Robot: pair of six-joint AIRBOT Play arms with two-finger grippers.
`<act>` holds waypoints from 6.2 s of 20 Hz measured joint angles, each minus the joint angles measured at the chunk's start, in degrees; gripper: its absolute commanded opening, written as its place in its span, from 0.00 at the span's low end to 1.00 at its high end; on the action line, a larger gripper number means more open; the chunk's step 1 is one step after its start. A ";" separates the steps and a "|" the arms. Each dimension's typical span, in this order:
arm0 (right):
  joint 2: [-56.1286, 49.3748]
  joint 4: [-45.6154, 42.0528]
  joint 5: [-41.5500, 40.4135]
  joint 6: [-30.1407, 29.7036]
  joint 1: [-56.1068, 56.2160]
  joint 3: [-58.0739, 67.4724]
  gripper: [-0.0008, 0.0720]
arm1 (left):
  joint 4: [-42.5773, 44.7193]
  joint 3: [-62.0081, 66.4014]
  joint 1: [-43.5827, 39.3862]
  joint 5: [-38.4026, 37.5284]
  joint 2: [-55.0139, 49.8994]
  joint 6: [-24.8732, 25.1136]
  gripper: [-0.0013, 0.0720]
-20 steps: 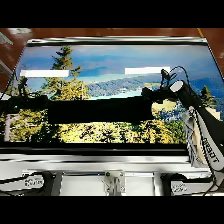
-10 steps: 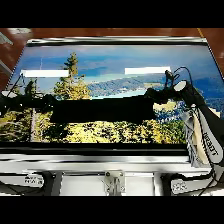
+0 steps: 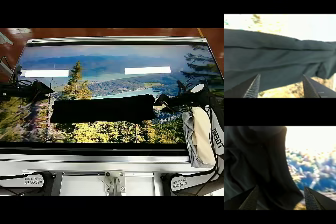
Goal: Fold the shirts.
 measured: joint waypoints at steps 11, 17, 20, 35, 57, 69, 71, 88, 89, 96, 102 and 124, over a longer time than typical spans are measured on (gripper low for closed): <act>-9.03 10.56 1.49 -3.58 3.26 -0.07 0.10 | -6.93 0.61 -6.64 -1.05 4.07 0.68 0.81; -7.02 11.30 3.02 -4.70 3.48 0.00 0.10 | -8.48 0.28 -12.35 0.39 4.13 1.11 0.07; -2.01 11.23 5.03 -4.94 3.50 0.00 0.10 | -8.79 -0.92 -17.86 4.66 3.58 1.46 0.07; 29.49 2.71 26.18 9.20 3.52 -0.02 0.10 | -13.88 -3.08 -50.40 22.23 -13.86 1.18 0.07; 17.29 4.44 -13.57 16.63 40.41 -0.02 0.10 | -36.74 -3.08 -12.81 15.21 20.65 12.24 0.07; 1.16 41.94 -23.21 -5.40 42.93 0.00 0.75 | -20.46 -7.89 2.51 4.33 41.68 5.75 0.07; 3.50 37.18 -13.92 -4.70 37.48 0.00 0.75 | -19.37 -10.34 2.62 4.31 41.64 5.46 0.07; 7.72 -0.87 -3.69 17.55 25.81 -14.14 0.97 | -18.18 -15.28 2.69 5.07 41.59 7.15 0.07; 6.75 0.81 -4.94 16.28 26.47 -14.32 0.97 | -18.18 -15.28 2.69 5.07 41.59 7.17 0.07; 3.69 11.74 -11.69 7.43 28.37 -14.71 0.10 | -18.21 -15.28 2.69 5.09 41.62 7.23 0.07; 8.35 16.87 -7.23 -2.19 24.06 -9.09 0.10 | -17.64 -15.32 2.69 5.09 41.55 7.23 0.07; 27.61 -3.13 15.37 1.07 -40.52 13.25 0.10 | -17.11 -15.32 2.69 -0.96 41.20 7.10 0.07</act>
